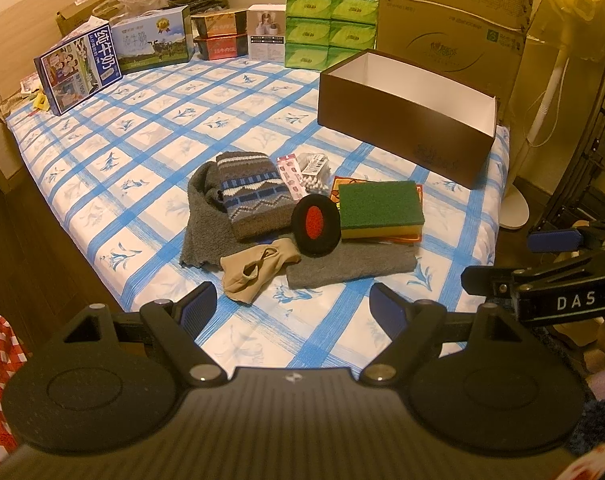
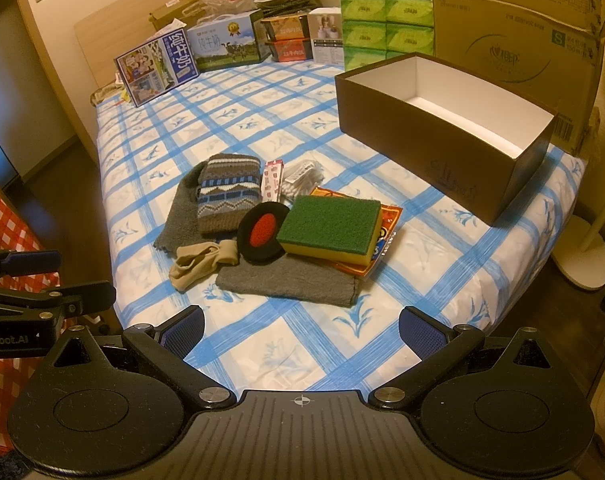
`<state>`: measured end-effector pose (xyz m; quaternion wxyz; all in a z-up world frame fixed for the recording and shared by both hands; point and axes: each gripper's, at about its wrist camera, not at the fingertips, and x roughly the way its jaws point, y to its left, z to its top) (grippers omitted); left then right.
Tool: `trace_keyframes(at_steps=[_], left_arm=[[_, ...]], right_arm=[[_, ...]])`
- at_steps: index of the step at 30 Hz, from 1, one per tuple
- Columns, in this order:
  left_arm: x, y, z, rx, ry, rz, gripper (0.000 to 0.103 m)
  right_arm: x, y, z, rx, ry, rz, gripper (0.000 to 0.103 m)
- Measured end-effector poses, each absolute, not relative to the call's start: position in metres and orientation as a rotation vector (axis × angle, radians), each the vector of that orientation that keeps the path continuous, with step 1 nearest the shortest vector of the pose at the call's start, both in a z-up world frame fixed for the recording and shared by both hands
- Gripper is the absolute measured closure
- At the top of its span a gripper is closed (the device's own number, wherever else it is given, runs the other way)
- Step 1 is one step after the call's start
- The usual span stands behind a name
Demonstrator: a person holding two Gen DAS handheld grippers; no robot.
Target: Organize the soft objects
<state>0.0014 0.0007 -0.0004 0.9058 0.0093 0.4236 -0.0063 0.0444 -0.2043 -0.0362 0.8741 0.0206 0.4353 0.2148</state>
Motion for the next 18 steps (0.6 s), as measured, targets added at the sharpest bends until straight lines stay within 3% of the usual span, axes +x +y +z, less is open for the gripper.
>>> trace_keyframes(at_steps=[18], left_arm=[[0.034, 0.011, -0.028, 0.044, 0.913, 0.008, 0.021]], right_arm=[[0.073, -0.215, -0.054, 0.100, 0.889, 0.443, 0.000]])
